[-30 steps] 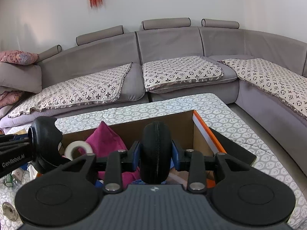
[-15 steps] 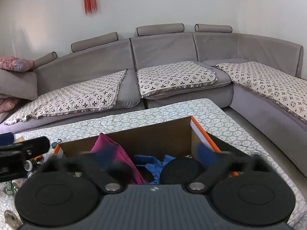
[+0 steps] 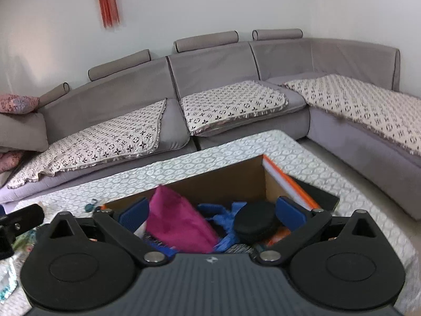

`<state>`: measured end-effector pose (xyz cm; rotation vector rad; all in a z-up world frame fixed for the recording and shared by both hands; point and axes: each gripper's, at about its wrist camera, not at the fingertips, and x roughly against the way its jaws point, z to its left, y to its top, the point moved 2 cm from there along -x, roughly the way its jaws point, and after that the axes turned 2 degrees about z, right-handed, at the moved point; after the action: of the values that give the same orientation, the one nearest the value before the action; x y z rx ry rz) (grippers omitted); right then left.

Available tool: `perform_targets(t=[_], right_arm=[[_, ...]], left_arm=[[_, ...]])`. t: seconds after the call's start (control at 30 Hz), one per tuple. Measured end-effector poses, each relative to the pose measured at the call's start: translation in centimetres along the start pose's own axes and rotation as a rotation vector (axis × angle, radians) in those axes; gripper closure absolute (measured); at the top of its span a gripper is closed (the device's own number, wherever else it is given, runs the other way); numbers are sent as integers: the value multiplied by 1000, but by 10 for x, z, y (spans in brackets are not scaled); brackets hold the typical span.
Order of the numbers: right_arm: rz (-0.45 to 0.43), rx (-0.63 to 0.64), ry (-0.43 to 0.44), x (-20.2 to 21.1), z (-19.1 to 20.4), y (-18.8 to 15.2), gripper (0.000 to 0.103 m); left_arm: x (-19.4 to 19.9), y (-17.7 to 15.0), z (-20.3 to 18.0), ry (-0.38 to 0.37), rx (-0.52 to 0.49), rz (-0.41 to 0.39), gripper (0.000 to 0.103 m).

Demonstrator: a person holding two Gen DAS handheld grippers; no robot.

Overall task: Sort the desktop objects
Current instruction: 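Open both grippers to drop the black items into the box, then grasp the clear teal-printed bag with the left gripper while the right grasps the white cable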

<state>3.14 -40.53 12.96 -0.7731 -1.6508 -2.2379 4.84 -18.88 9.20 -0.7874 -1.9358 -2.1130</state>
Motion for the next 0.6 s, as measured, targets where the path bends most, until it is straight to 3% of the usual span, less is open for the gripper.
perform_targets(t=[0.2, 0.6], right_arm=[[-2, 30, 89, 17, 55, -21, 0], [27, 131, 165, 17, 161, -60, 0]], left_arm=[[24, -7, 54, 51, 52, -13, 0], [41, -33, 136, 173, 125, 9, 0]])
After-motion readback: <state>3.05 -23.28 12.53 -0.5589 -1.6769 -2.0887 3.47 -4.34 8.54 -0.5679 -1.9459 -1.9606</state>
